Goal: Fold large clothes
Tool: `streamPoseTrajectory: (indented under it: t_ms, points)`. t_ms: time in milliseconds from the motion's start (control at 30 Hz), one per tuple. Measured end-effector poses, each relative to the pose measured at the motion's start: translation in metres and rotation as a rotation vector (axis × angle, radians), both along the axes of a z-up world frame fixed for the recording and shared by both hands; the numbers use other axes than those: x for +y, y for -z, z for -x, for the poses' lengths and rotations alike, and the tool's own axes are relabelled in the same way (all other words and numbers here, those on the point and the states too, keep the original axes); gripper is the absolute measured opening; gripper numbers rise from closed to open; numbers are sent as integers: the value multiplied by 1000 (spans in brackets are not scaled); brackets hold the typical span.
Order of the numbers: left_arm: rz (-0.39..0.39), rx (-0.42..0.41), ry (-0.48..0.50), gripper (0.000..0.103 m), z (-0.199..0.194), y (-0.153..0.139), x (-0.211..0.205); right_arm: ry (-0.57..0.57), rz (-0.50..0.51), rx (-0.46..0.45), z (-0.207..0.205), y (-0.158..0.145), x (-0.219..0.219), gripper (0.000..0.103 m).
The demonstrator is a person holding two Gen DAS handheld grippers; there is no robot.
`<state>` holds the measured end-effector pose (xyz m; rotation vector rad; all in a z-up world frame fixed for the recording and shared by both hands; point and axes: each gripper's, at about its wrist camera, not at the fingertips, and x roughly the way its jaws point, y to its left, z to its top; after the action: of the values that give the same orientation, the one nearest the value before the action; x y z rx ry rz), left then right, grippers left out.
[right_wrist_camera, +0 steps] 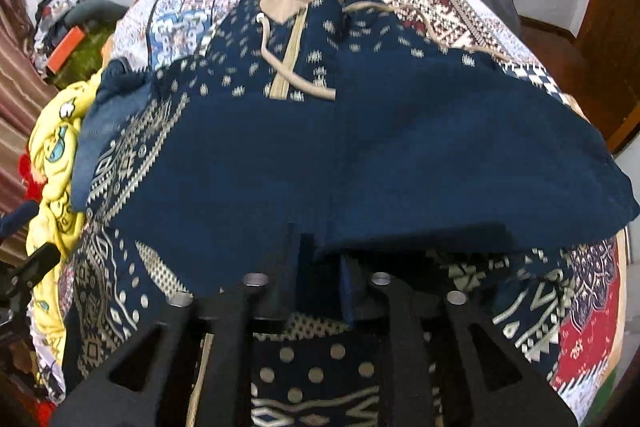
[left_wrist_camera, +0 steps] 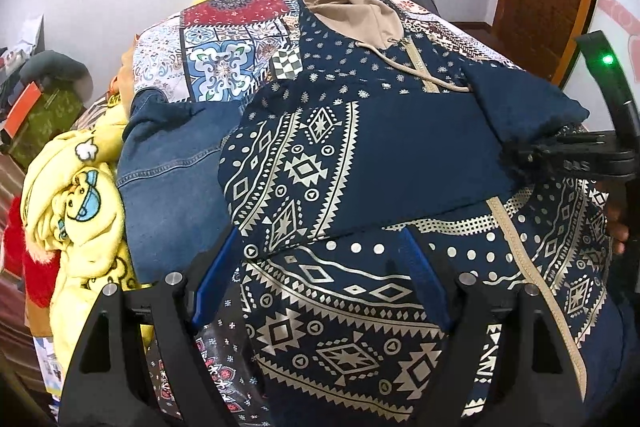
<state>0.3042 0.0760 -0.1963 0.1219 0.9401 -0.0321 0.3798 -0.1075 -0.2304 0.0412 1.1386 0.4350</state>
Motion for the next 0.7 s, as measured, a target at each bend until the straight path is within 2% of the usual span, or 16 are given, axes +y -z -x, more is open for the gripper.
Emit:
streamPoseTrajectory:
  t_ms: [33, 67, 167, 300, 433, 533, 700]
  points:
    - [2, -1, 1, 80, -1, -1, -2, -9, -20, 18, 2, -2, -2, 43]
    - [5, -2, 5, 80, -3, -3, -5, -15, -43, 23, 7, -7, -7, 44]
    - [13, -22, 28, 80, -10, -13, -21, -12, -52, 0, 17, -19, -19, 45]
    - [14, -56, 100, 80, -24, -34, -59, 38, -69, -77, 34, -41, -55, 46]
    - [8, -81, 209, 81, -41, -52, -113, 144, -19, -178, 46, -63, -106, 52]
    - [-8, -85, 301, 82, -56, -57, -161, 224, 8, -214, 53, -71, -147, 55]
    - [-51, -23, 452, 82, -86, -36, -250, 345, 42, -240, 63, -68, -200, 60]
